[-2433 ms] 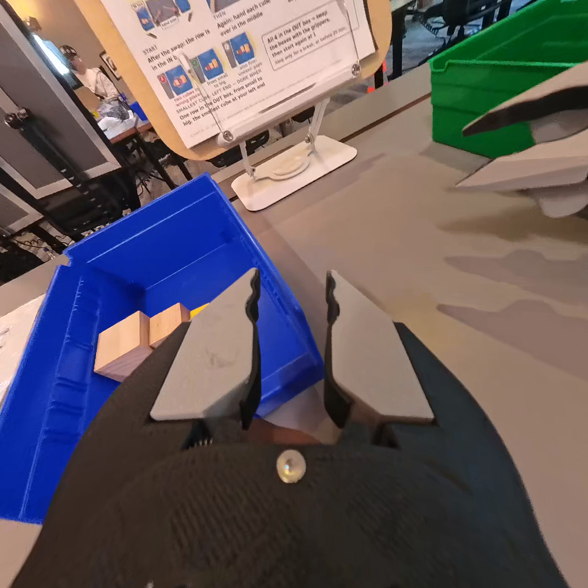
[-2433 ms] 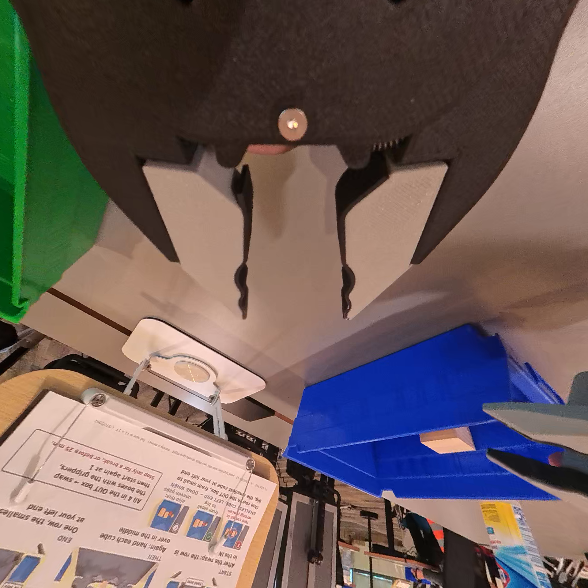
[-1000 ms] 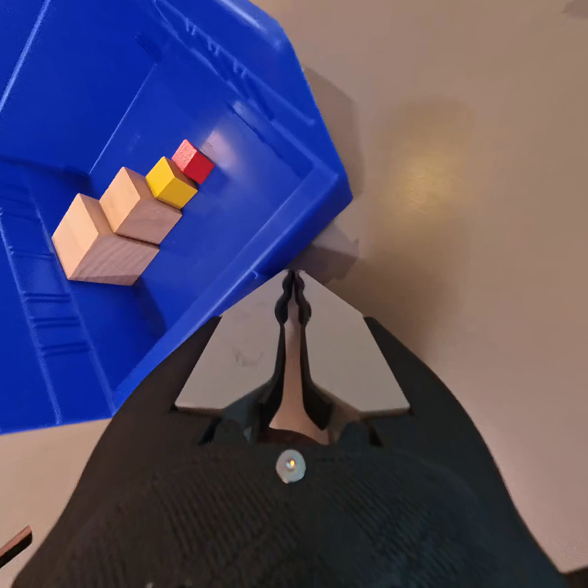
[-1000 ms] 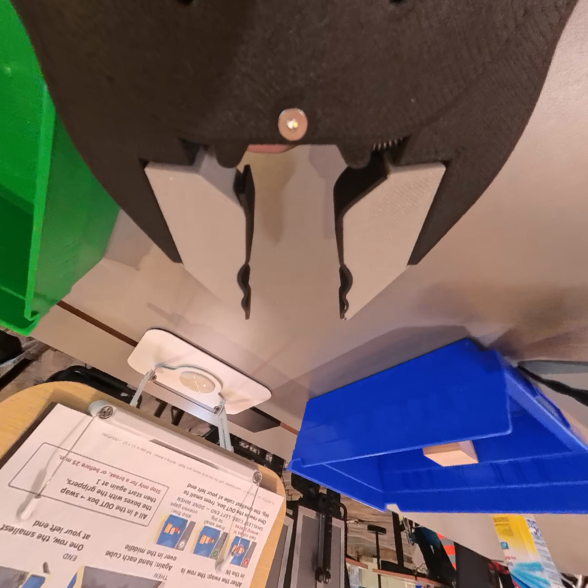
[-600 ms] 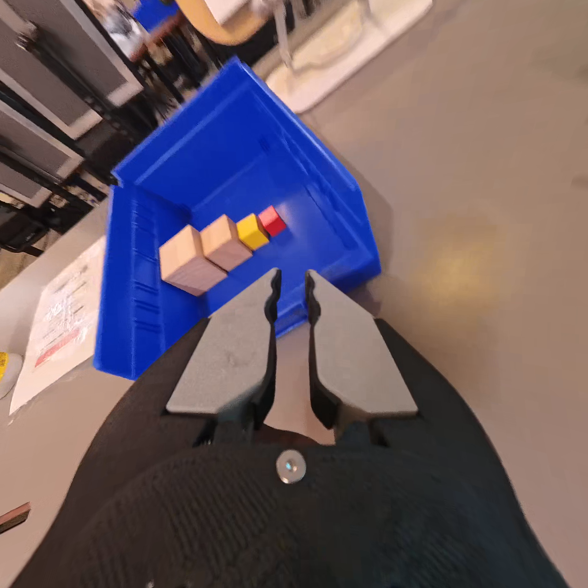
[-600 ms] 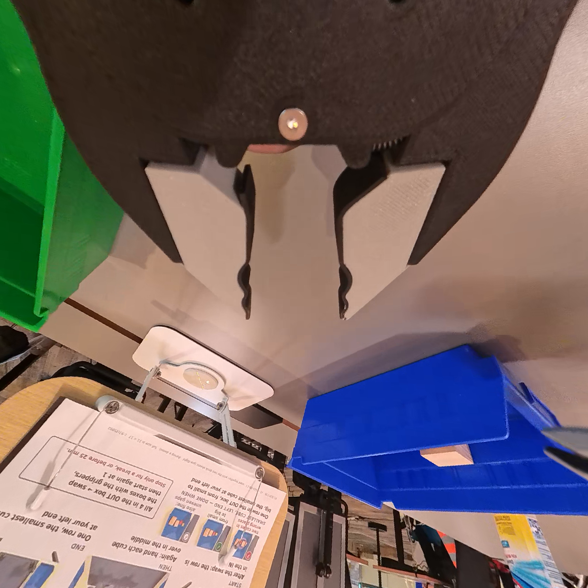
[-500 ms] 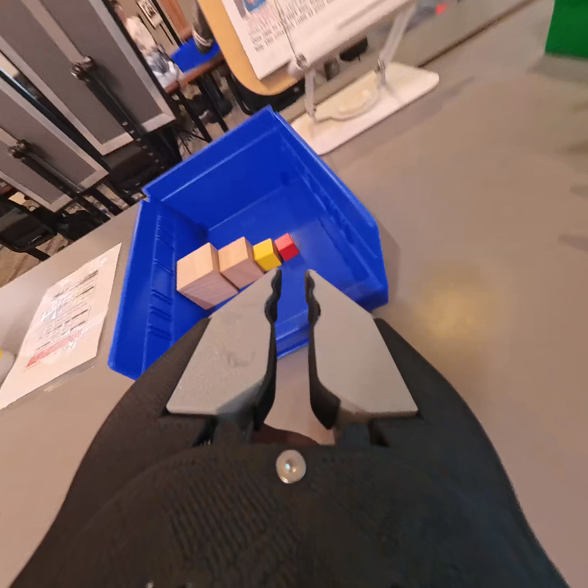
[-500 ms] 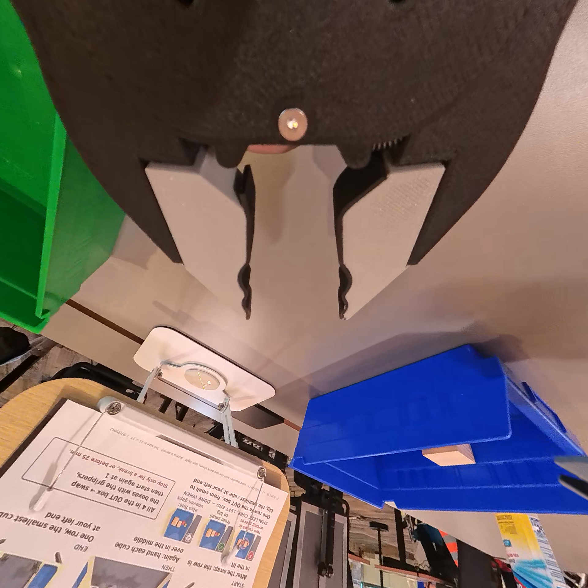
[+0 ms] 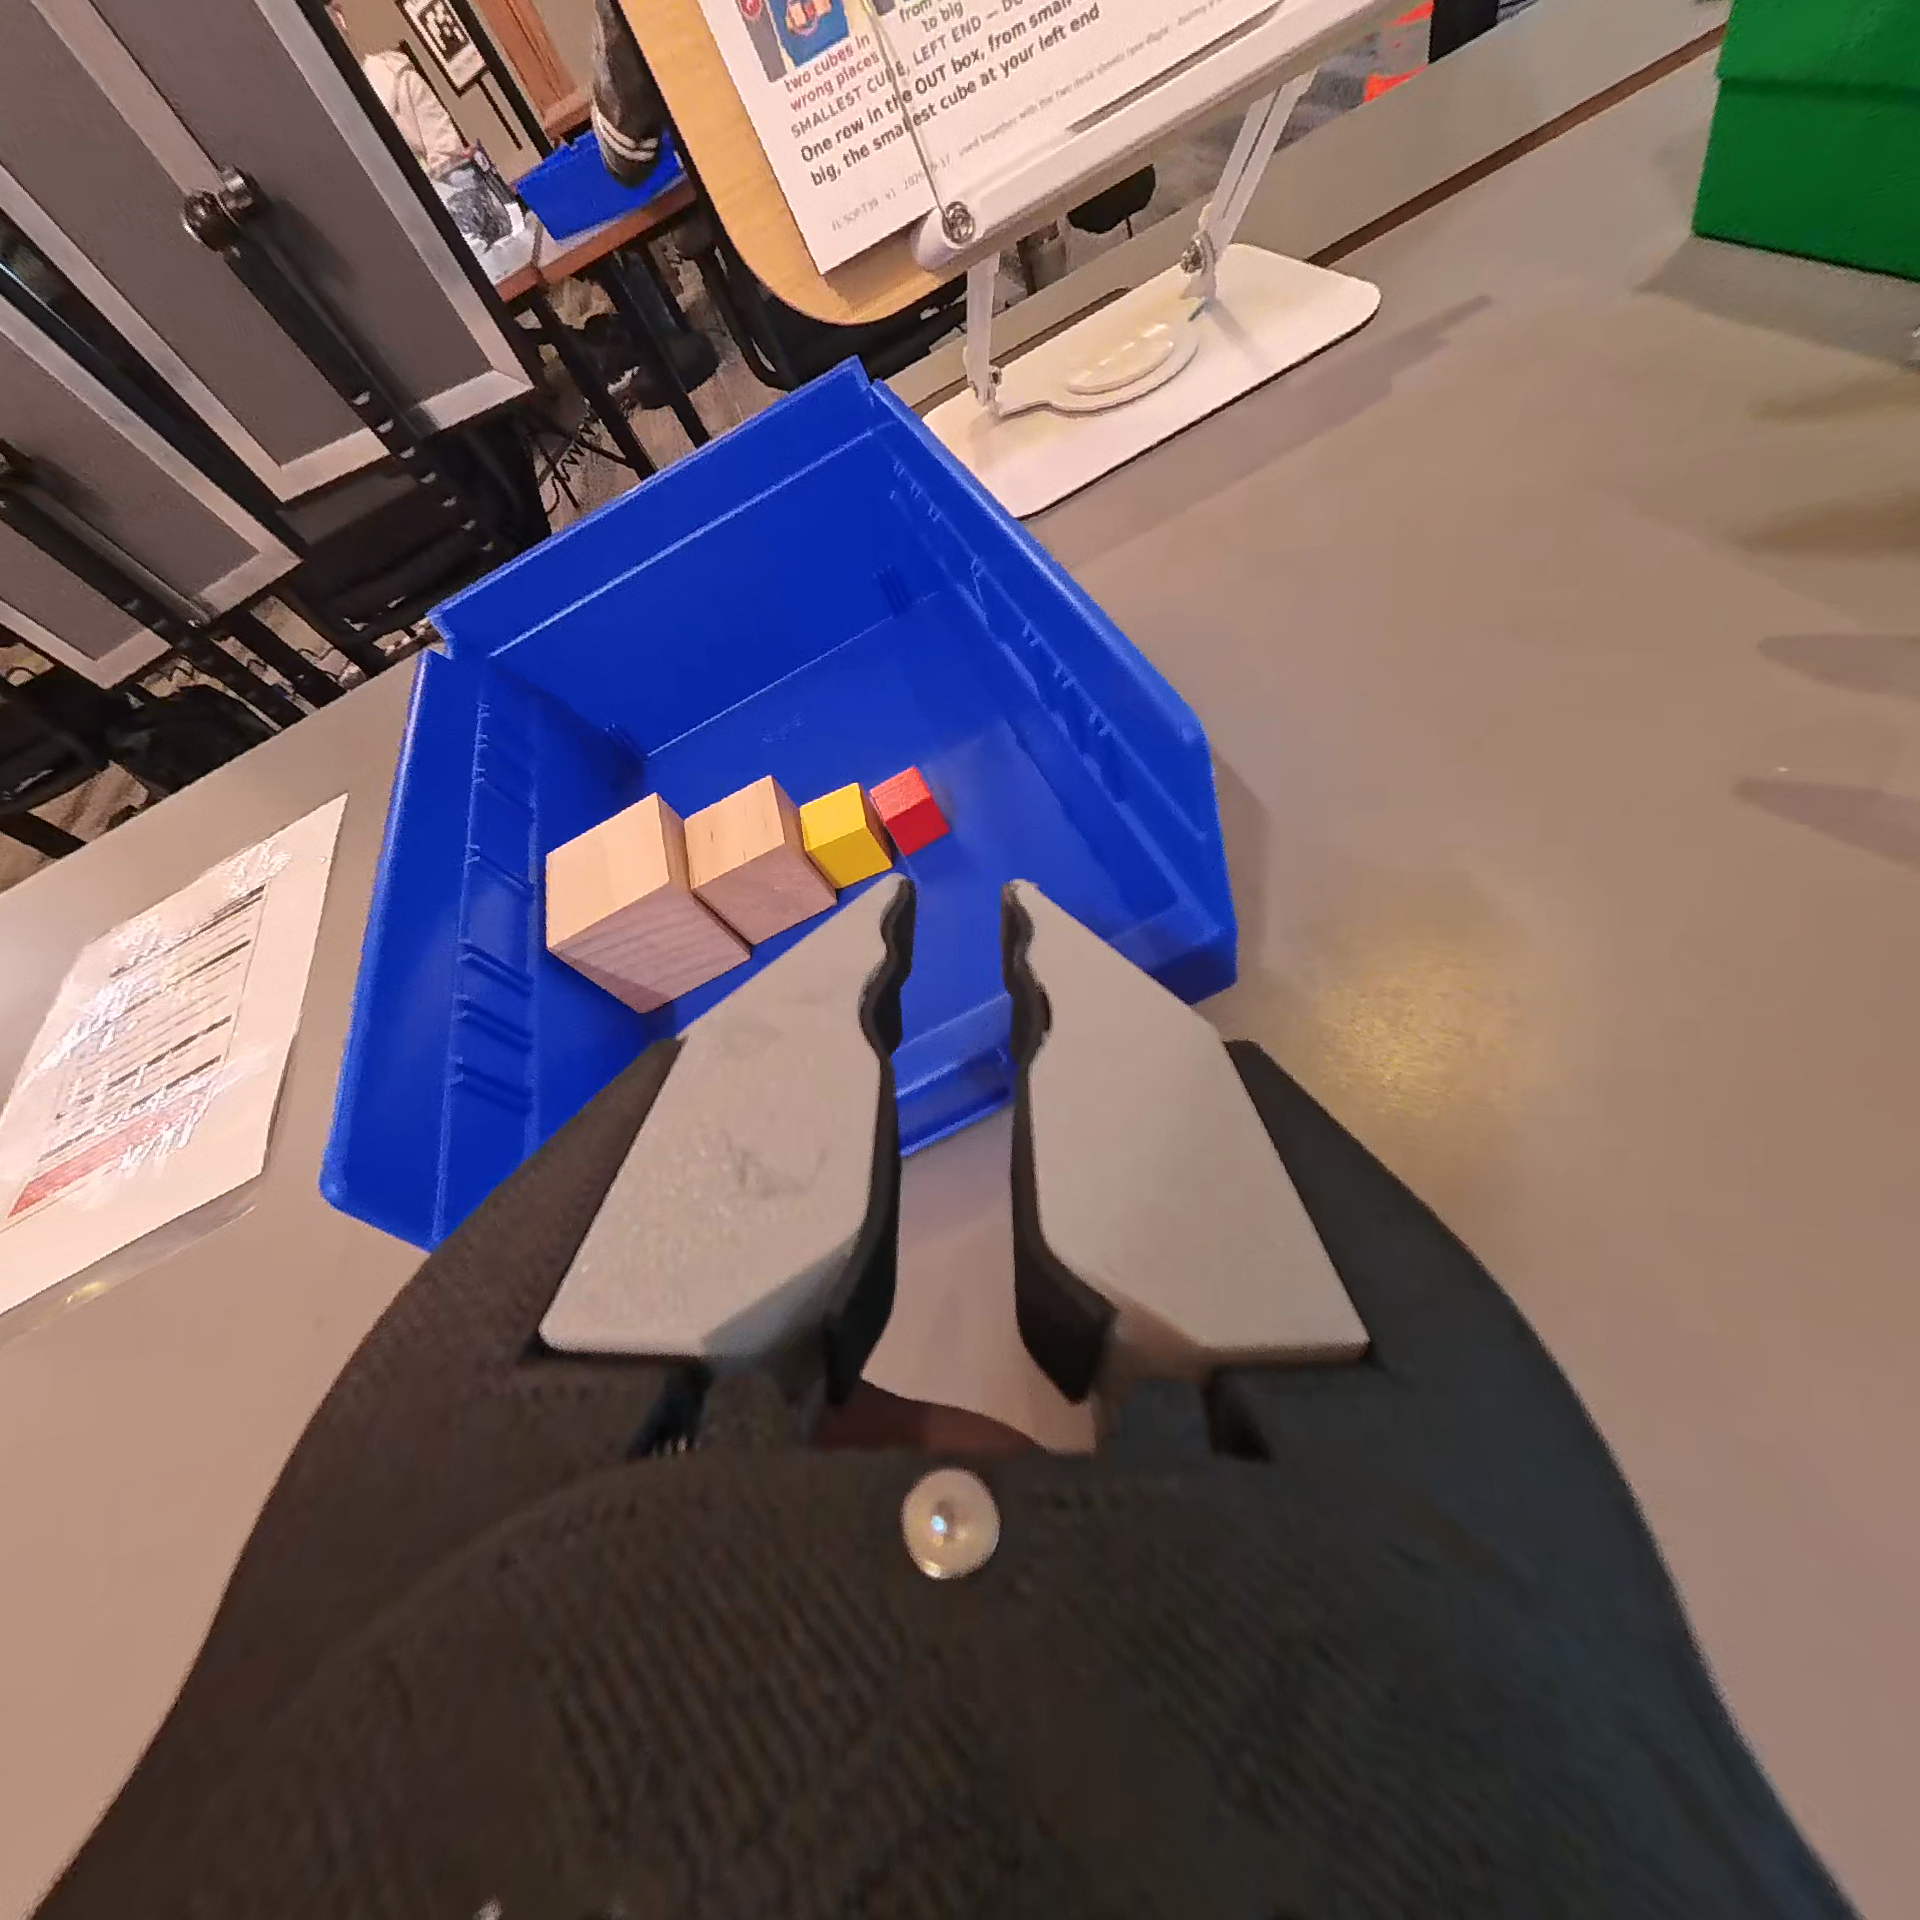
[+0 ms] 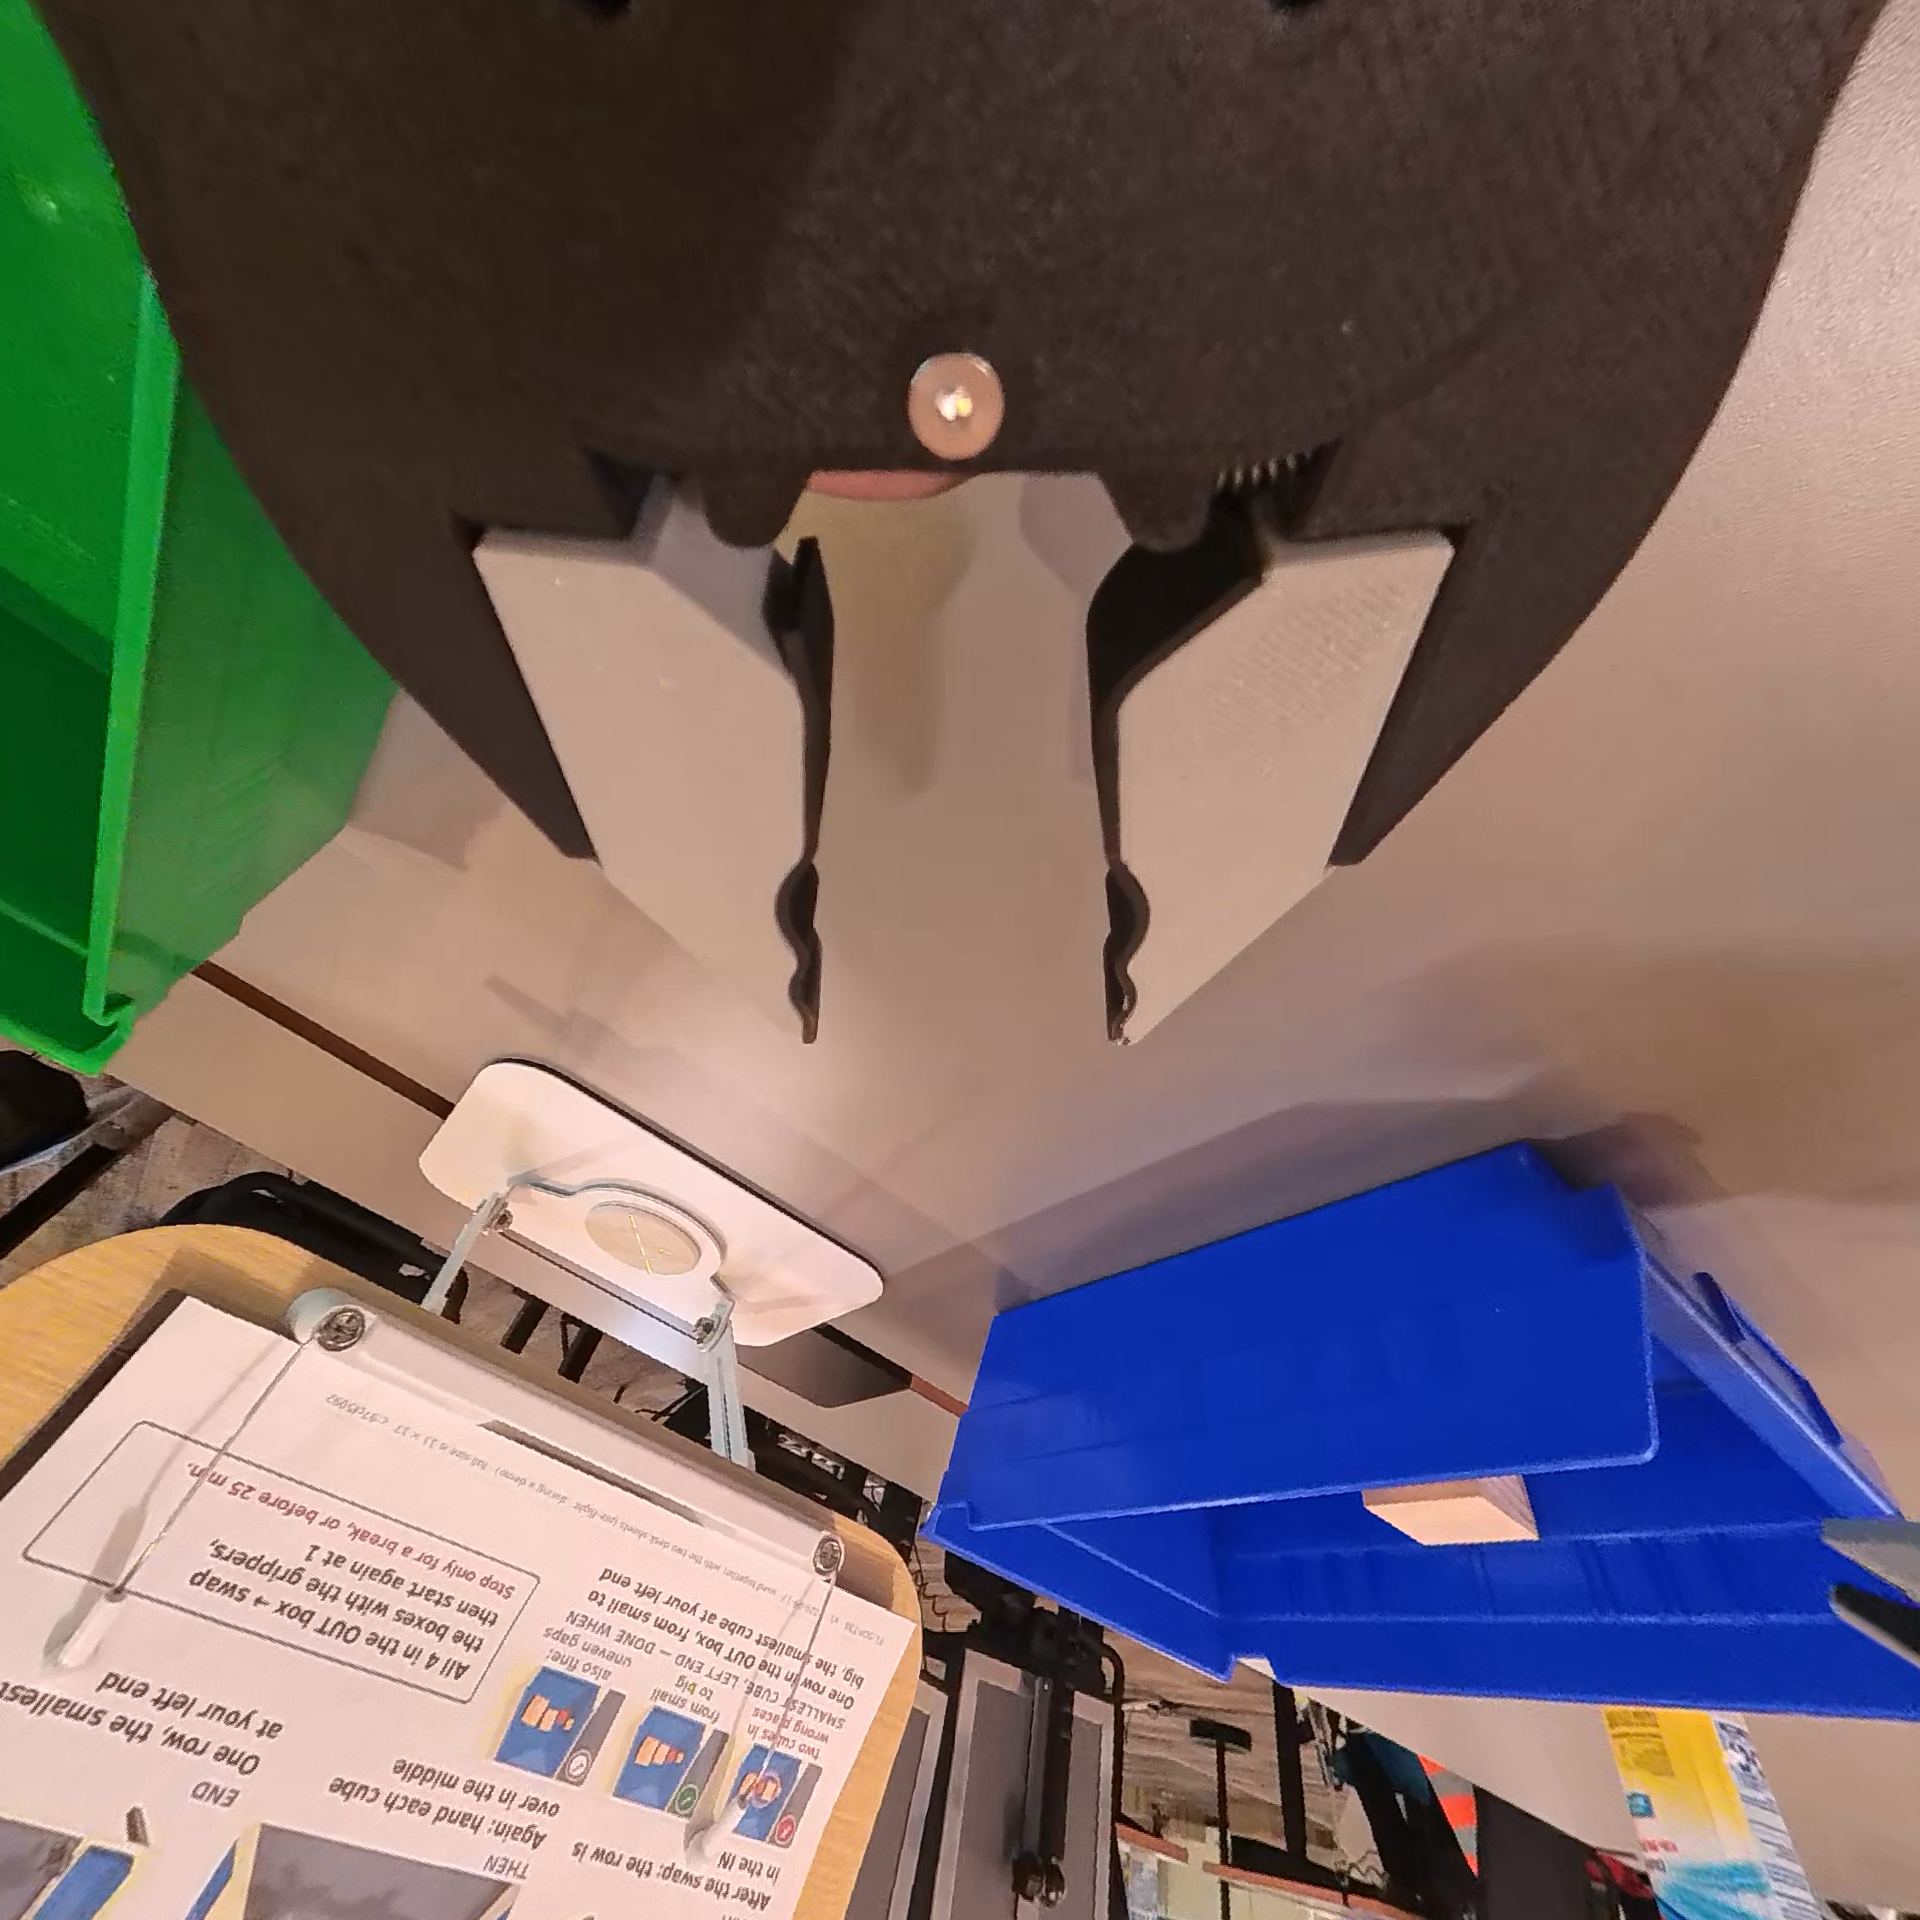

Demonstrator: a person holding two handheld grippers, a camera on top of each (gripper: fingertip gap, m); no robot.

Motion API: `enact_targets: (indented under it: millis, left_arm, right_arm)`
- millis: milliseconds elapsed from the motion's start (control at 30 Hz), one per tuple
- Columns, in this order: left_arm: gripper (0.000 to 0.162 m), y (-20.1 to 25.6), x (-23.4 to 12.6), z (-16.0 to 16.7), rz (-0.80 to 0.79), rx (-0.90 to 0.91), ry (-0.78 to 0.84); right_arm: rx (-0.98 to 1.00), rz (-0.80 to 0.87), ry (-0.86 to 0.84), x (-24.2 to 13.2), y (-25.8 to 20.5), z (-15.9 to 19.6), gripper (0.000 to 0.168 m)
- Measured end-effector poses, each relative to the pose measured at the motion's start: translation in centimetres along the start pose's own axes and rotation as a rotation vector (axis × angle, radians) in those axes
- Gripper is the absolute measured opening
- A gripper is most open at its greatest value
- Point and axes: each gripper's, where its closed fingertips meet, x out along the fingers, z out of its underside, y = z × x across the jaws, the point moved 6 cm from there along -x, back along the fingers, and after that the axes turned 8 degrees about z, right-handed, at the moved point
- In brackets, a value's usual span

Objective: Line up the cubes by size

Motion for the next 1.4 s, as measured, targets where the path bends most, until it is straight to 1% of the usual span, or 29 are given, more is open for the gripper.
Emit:
enact_targets:
  millis: [533,1267,1400]
  left_arm:
    - [0.015,0.46,0.40,0.09,-0.011,0.050,-0.026]
    - [0.015,0.39,0.17,0.01,-0.021,0.062,-0.023]
    - [0.016,0.10,0.19,0.08,-0.031,0.042,-0.017]
  right_arm:
    - [0.000,0.003,0.009,-0.17,0.08,-0.18,0.052]
    - [-0.005,0.006,0.010,-0.20,0.11,-0.18,0.051]
    - [-0.004,0.006,0.012,-0.25,0.11,-0.22,0.051]
